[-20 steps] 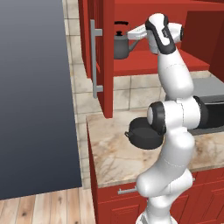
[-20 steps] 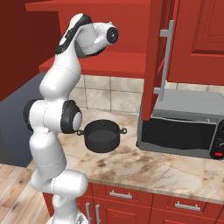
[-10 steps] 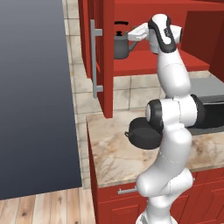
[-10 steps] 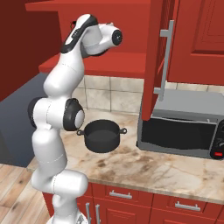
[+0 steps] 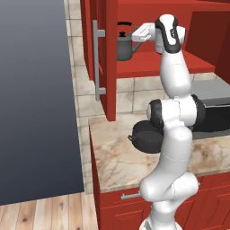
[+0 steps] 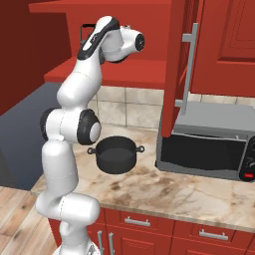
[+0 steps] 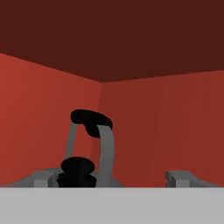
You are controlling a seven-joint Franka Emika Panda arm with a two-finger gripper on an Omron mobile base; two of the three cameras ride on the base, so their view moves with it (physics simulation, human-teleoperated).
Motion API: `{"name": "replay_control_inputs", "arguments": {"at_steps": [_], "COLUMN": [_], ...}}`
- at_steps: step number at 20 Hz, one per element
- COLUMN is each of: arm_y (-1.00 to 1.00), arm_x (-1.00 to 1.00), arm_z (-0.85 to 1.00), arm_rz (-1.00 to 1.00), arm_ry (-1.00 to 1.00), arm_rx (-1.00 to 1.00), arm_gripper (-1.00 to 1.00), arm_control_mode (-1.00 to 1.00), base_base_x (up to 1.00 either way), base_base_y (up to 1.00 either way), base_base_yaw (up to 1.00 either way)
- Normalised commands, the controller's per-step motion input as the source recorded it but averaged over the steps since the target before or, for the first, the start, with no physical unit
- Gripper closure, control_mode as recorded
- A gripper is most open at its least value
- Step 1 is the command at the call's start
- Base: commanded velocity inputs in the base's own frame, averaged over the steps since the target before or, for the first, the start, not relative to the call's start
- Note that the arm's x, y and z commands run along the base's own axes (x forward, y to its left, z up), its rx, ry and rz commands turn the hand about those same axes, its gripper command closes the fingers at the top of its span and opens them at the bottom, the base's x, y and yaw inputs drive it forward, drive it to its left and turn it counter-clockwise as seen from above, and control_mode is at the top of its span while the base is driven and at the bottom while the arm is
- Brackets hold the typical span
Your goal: Pick the kettle from the cabinet and place it on a stove burner. Then pick the pot from the counter and place it on another stove burner. Finally, turn both burners on.
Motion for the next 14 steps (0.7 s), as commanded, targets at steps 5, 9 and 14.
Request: {"name": "replay_control_inputs", "arguments": {"at_steps": [5,9,14], "arm_y": [0.23,0.11,0.06], "arm_x": [0.09,0.03,0.00], "arm_z": [0.00,0.00,0.00], "arm_rz": [0.08,0.03,0.01], "arm_ry": [0.00,0.00,0.01], "arm_rx": [0.00,0.00,0.00], "arm_gripper": [1.00,1.00,1.00], "arm_control_mode": [-1.00,-1.00,-1.00], "base_base_x": [0.00,0.00,0.00], "base_base_y": [0.00,0.00,0.00], "base_base_yaw": [0.00,0.00,0.00]}}
